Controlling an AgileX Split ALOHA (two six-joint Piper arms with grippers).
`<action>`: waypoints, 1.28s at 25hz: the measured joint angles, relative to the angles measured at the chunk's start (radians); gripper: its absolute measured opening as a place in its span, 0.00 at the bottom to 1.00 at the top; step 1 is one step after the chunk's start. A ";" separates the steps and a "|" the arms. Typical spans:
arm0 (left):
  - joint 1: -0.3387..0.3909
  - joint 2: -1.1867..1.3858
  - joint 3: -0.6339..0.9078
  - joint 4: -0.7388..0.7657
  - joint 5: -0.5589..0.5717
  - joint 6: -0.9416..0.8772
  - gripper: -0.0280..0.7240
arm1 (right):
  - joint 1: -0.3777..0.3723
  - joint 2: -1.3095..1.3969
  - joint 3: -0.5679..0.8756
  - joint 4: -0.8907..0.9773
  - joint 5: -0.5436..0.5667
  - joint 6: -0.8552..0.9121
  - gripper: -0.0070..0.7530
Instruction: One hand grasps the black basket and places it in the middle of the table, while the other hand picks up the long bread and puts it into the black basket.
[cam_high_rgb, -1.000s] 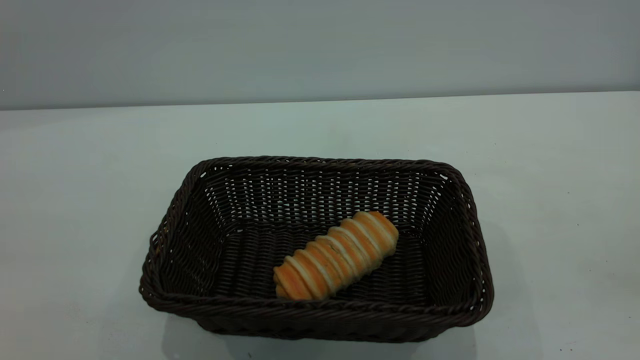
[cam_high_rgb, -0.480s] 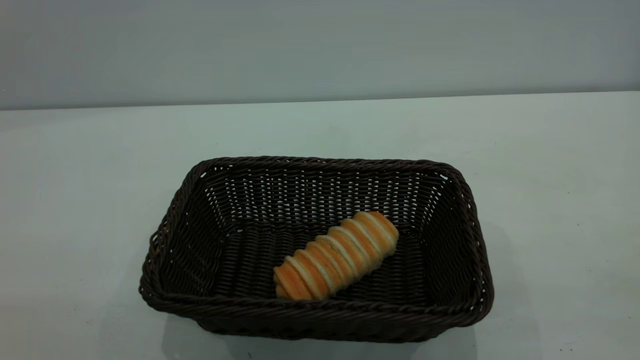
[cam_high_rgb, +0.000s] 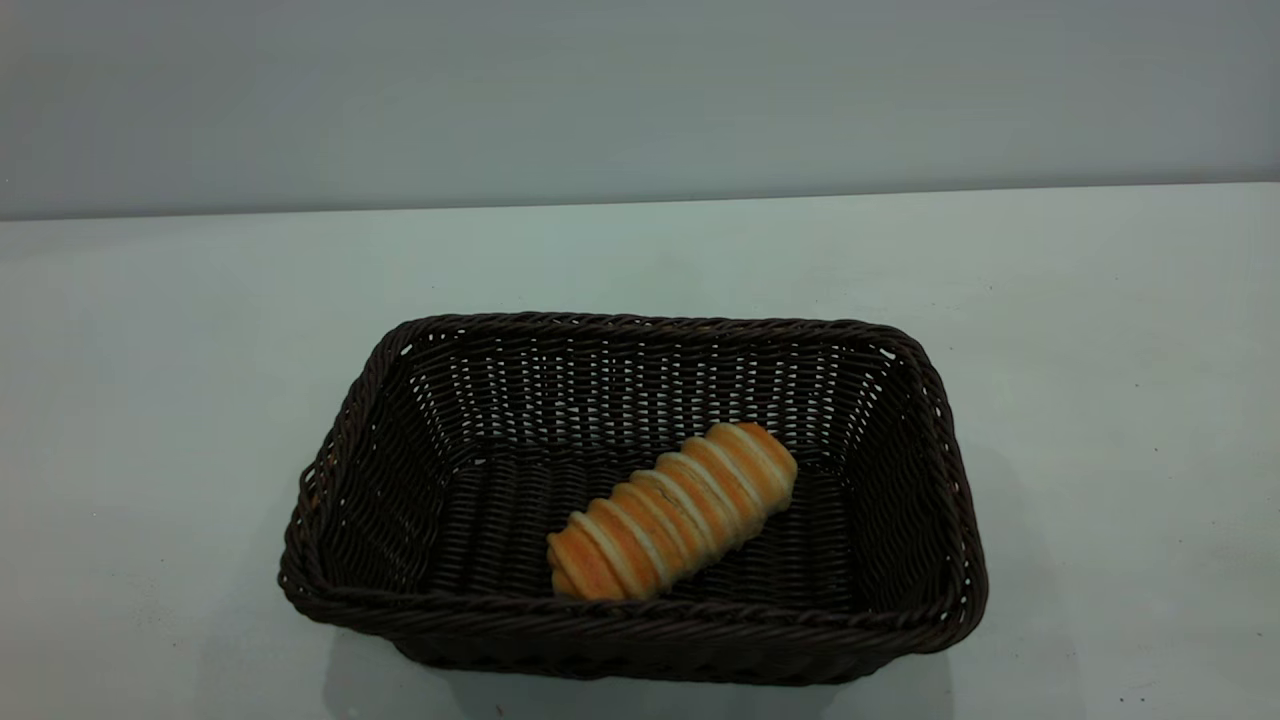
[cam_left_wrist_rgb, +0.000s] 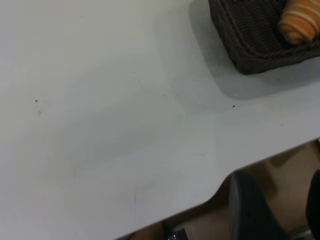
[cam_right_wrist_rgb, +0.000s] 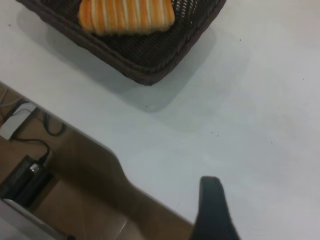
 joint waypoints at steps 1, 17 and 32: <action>0.000 0.000 0.002 0.000 -0.001 0.000 0.46 | 0.000 0.000 0.004 0.000 0.000 0.000 0.73; 0.000 0.000 0.039 -0.001 -0.032 0.005 0.46 | 0.000 0.000 0.010 -0.053 0.003 0.074 0.73; 0.000 0.000 0.039 -0.001 -0.032 0.007 0.46 | 0.000 0.000 0.010 -0.055 0.003 0.081 0.73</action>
